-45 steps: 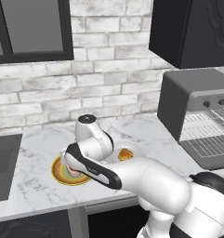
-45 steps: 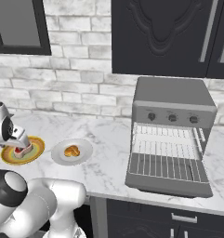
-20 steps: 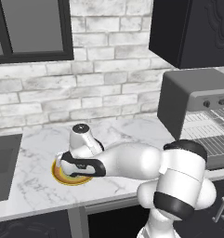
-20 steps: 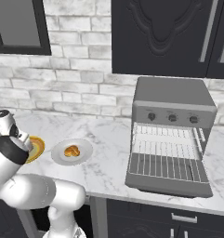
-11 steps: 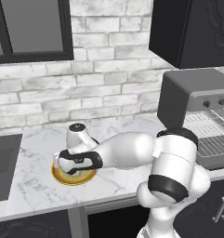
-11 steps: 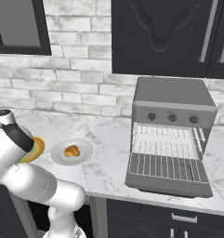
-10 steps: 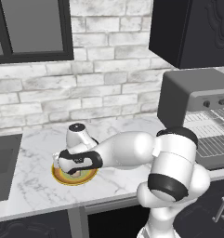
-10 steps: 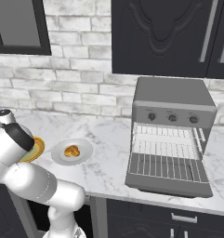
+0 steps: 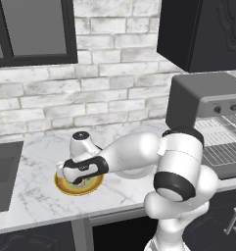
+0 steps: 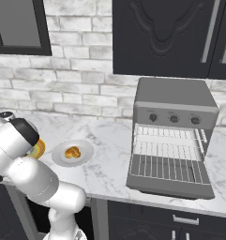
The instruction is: Open the toaster oven door. Place the bread on the top rack in the toaster oven and place the steak on the bottom rack.
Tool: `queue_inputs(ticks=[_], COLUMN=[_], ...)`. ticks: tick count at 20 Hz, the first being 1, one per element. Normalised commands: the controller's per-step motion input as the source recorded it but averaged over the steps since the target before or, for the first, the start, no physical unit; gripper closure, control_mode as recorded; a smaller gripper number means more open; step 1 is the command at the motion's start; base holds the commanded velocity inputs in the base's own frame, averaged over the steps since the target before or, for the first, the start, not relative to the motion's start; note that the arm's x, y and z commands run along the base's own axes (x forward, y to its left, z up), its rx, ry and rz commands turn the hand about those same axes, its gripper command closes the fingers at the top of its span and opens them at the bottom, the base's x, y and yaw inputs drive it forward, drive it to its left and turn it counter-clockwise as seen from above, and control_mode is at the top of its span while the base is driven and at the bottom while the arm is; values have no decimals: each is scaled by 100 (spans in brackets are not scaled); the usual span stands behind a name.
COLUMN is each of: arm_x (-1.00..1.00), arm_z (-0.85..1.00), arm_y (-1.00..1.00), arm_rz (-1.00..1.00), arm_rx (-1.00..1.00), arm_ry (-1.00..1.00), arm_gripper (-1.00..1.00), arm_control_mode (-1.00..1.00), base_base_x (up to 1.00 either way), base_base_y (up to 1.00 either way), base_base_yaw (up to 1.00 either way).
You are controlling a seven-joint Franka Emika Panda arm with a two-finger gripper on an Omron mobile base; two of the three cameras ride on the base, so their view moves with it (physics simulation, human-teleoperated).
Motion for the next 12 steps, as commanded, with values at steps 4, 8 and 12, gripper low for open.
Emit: queue_inputs(ticks=[4,8,12], arm_x=[16,17,11], arm_z=[-1,-3,-11], arm_y=[0,4,15], arm_rz=[-5,-6,-5], arm_rx=[0,-1,0], arm_ry=[0,0,1], arm_gripper=[-100,-100,-100], arm_control_mode=[-100,-100,-100], base_base_x=[0,0,0], base_base_y=[0,0,0], base_base_yaw=[0,0,0])
